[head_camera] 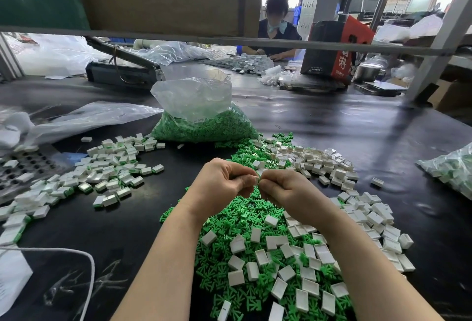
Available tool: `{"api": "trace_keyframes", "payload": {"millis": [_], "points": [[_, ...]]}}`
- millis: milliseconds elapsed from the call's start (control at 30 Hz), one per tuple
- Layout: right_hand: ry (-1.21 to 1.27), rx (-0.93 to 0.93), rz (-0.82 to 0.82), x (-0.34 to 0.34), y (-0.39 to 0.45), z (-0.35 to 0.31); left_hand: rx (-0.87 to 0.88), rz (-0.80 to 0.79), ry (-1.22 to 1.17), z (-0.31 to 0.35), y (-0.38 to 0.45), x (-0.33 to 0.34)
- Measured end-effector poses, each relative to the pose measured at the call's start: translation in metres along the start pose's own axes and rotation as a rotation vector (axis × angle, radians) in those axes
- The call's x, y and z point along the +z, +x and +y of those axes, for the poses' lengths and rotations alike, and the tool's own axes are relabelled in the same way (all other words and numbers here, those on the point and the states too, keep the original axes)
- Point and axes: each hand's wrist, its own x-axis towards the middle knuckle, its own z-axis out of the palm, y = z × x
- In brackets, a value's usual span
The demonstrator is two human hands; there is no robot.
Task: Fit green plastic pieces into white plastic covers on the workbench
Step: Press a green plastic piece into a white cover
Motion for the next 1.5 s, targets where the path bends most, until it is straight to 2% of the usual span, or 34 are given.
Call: {"api": "trace_keyframes", "payload": {"millis": [100,300,700,900,1067,1233,1500], "points": [[0.124,0.005,-0.008,0.0003,-0.0005,-0.0022,-0.030,-0.045,0.000,0.0012,-0.0011,0.0001],[0.210,0.018,-0.040,0.0033,-0.0006,-0.0015,-0.109,-0.174,0.047,0.0010,-0.0059,-0.0013],[0.291,0.068,-0.146,0.0001,-0.0003,0.0024,-0.045,-0.198,0.142,0.0025,-0.0040,-0.0031],[0.175,0.061,-0.205,-0.0001,-0.0009,0.0036,-0.043,-0.242,0.183,0.0031,-0.0048,-0.0059],[0.166,0.059,-0.187,-0.0004,0.0004,0.0039,-0.039,-0.217,0.206,0.0030,-0.0033,-0.0049],[0.317,0.075,-0.147,-0.0029,0.0003,0.0015,-0.036,-0.168,0.175,0.0047,-0.0036,0.0011],[0.379,0.086,-0.155,-0.0041,-0.0021,-0.0027,-0.101,-0.212,0.094,0.0066,-0.0074,-0.0001]]}}
